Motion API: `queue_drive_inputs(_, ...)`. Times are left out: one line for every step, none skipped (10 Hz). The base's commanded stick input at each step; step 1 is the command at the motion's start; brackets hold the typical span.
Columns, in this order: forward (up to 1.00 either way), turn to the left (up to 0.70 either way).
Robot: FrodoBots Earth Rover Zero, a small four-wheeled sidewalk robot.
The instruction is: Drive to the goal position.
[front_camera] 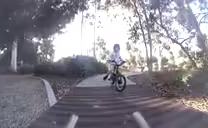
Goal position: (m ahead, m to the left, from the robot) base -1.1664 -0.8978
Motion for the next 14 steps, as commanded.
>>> queue_drive_inputs(1.00, 0.40)
queue_drive_inputs(1.00, 0.40)
queue_drive_inputs(1.00, 0.40)
queue_drive_inputs(1.00, 0.40)
queue_drive_inputs(1.00, 0.40)
queue_drive_inputs(1.00, 0.40)
queue_drive_inputs(0.88, 0.47)
queue_drive_inputs(0.52, 0.69)
queue_drive_inputs(0.16, 0.90)
queue_drive_inputs(0.00, 0.76)
queue_drive_inputs(0.00, 0.33)
queue_drive_inputs(-1.00, 0.00)
queue_drive_inputs(-1.00, 0.00)
queue_drive_inputs(-1.00, 0.00)
